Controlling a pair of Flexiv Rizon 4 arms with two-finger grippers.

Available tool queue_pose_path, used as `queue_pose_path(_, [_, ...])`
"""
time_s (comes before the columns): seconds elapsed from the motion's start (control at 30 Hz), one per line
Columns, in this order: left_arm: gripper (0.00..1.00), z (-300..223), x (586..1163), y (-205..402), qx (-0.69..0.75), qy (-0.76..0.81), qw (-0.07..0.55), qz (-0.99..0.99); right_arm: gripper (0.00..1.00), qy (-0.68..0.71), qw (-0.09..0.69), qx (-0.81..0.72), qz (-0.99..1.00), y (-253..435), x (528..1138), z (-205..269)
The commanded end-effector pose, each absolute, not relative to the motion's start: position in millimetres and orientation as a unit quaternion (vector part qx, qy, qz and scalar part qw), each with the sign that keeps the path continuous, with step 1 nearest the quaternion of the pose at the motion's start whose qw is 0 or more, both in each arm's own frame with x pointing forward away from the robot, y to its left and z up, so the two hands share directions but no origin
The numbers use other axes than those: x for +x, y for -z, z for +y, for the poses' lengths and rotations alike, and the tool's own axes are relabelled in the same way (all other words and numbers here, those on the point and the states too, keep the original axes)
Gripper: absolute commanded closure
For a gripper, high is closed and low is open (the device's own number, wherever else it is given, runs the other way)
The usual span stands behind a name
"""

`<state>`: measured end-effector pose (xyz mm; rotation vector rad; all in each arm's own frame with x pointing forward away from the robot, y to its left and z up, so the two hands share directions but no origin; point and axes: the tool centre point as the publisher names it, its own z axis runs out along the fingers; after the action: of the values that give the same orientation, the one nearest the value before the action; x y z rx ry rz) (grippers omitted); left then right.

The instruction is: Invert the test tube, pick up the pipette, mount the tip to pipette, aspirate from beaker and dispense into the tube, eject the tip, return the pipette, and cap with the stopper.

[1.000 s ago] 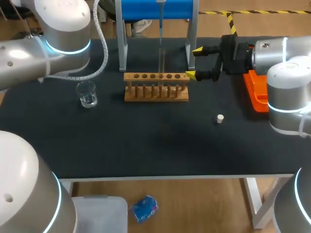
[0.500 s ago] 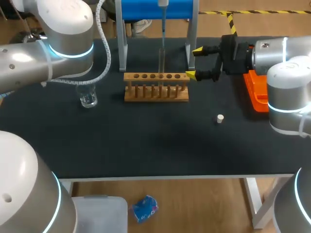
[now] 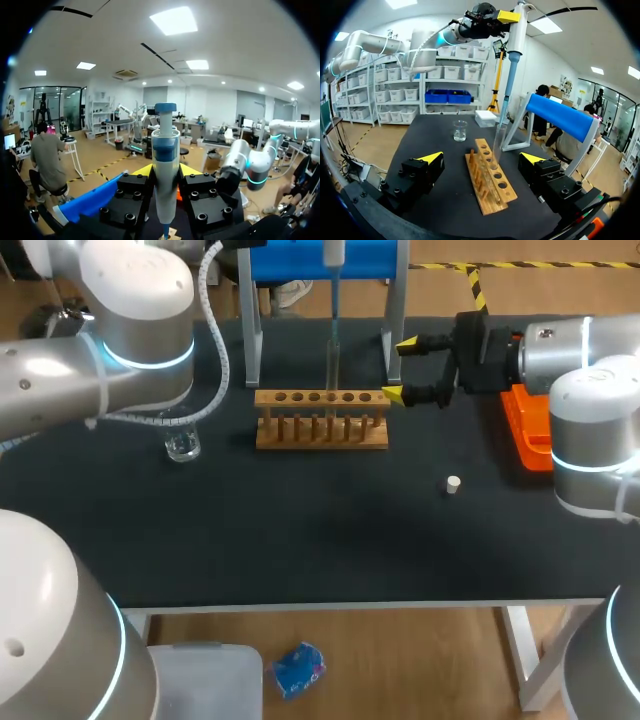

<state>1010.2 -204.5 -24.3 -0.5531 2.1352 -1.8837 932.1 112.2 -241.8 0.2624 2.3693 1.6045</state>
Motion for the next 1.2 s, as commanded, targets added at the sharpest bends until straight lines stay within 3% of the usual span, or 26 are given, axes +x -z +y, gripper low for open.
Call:
queue_pose_path(0.03, [1.0,-200,1009,27,-0.193,0.642,0.12,0.732,0.0,-0.554,0.135,0.09,0.816,243,932,112])
queue_pose_path(1.2, [1.0,-203,1019,31,-0.187,0.656,0.13,0.72,0.0,-0.554,0.135,0.09,0.816,243,932,112])
